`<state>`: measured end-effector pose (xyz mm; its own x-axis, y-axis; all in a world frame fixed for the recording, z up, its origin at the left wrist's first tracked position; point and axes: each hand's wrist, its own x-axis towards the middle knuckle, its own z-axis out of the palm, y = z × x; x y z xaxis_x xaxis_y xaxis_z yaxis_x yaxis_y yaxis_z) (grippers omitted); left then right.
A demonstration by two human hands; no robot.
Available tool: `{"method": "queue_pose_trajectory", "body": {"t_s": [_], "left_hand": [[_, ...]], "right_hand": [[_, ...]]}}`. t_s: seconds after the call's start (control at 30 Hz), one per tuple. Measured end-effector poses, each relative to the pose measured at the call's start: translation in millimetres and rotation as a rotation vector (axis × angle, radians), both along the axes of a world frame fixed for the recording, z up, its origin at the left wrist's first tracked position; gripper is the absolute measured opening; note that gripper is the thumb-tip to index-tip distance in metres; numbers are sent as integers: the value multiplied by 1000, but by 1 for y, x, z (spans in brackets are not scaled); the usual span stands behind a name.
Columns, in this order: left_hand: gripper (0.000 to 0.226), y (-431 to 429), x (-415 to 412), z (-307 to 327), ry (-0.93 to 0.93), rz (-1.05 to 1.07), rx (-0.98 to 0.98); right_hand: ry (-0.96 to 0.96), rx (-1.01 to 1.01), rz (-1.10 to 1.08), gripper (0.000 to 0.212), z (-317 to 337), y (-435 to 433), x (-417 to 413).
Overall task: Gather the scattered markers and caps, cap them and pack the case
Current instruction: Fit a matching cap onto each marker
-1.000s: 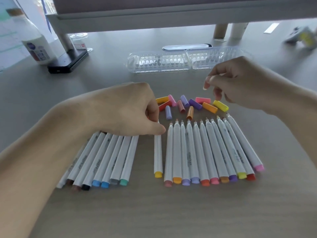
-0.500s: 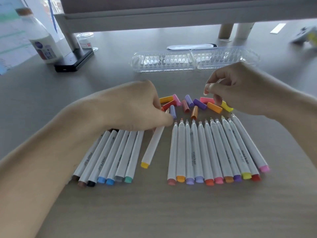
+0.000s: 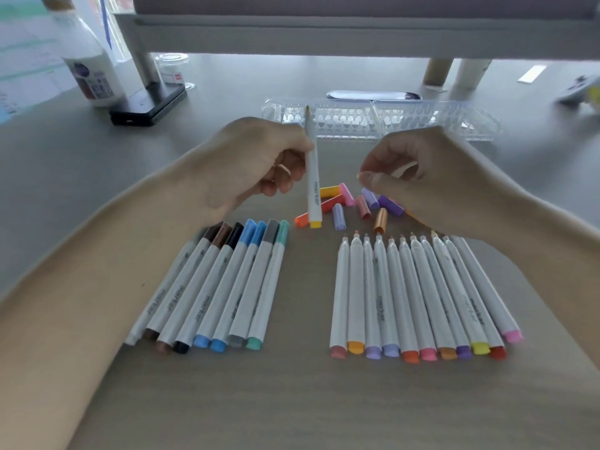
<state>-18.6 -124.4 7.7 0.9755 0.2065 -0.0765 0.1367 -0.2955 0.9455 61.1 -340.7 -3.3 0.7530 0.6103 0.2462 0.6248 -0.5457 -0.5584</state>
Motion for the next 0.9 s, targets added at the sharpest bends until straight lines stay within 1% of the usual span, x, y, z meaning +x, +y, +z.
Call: {"method": "queue_pose_trajectory", "body": {"t_s": [0.1,0.2,0.33,0.4,0.53,0.6,0.67,0.77,0.83,0.9], "left_hand": [[22,3,-1,3,-39,23,-51],[19,3,-2,6,-62,33,-153],[20,4,-4,7,-80,45,-238],[20,5,-4,8,-82,52,-253],[18,4,-5,9,-95,58,-260],[17,4,-5,8,-101,61,-241],[18,6,-5,7,-108,71,-196],[19,7,-4,4,-110,64,-77],[18,4,-5,3,-121,55,8],[17,0,-7,1,-139,45,105]], "right_hand": [[-80,-126,62,4,11,24,2],[-143,-289,91,13,21,47,13],[-48,-499,130,5,23,66,24],[-35,-536,127,7,20,72,25],[-55,-518,113,13,17,77,25],[-58,-425,109,6,17,72,25],[-5,-238,70,4,17,60,24],[208,59,26,14,18,32,15],[387,270,61,21,17,13,4],[547,444,86,22,15,-1,-6]]}}
